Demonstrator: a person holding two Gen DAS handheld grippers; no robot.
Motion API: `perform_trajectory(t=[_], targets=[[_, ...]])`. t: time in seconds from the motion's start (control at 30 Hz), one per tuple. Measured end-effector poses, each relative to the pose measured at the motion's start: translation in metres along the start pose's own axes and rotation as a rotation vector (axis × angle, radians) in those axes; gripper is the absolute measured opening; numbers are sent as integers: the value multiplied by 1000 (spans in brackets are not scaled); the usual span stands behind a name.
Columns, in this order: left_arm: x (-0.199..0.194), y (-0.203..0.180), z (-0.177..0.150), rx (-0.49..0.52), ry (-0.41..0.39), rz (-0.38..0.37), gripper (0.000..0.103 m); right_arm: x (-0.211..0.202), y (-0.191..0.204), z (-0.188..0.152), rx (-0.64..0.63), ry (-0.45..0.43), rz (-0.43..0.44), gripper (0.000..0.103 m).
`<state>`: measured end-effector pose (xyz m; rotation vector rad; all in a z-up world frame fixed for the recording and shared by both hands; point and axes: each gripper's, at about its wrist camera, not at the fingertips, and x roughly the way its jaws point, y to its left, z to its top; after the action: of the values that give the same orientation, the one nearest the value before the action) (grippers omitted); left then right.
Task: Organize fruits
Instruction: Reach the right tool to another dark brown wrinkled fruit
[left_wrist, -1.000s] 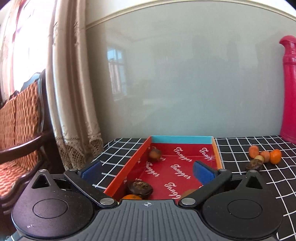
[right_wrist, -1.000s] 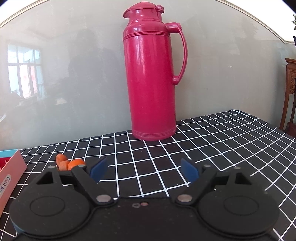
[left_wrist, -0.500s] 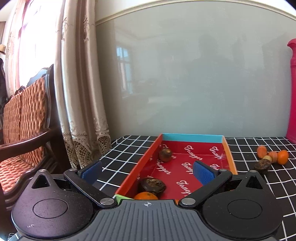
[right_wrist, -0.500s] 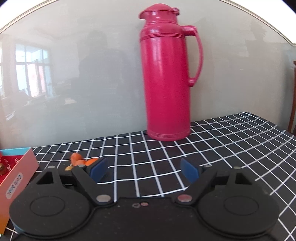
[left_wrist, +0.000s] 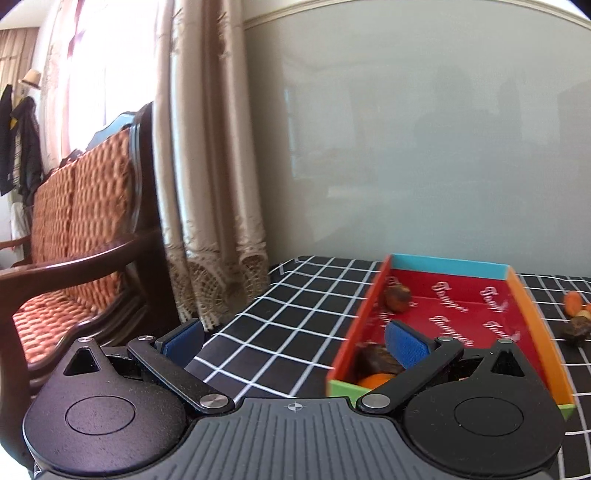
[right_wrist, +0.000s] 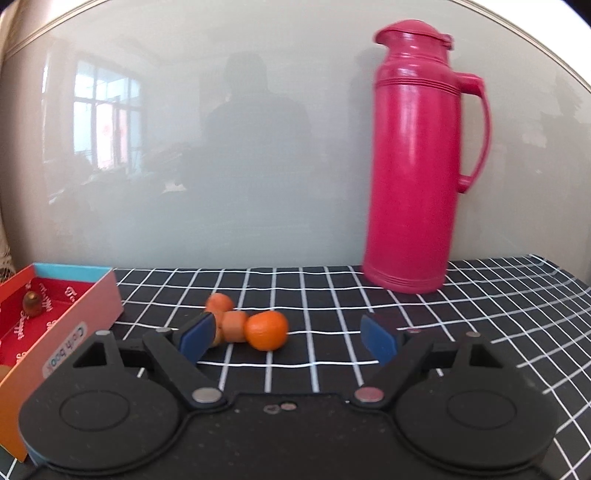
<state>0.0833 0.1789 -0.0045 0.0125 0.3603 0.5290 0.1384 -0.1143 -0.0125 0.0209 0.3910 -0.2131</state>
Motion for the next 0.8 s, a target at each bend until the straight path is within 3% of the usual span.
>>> perform_trajectory(t=[0.3,0.53,0.8], targets=[[20,30,-3,-39,33,74,103,24,38,-1,-55,42,65,83],[31,54,-6,-78,61,97,103,52,65,-6,-83,133,120,66],[43,77,-10,-104,91,158,103,67,75,-11,-104,203,125,59]])
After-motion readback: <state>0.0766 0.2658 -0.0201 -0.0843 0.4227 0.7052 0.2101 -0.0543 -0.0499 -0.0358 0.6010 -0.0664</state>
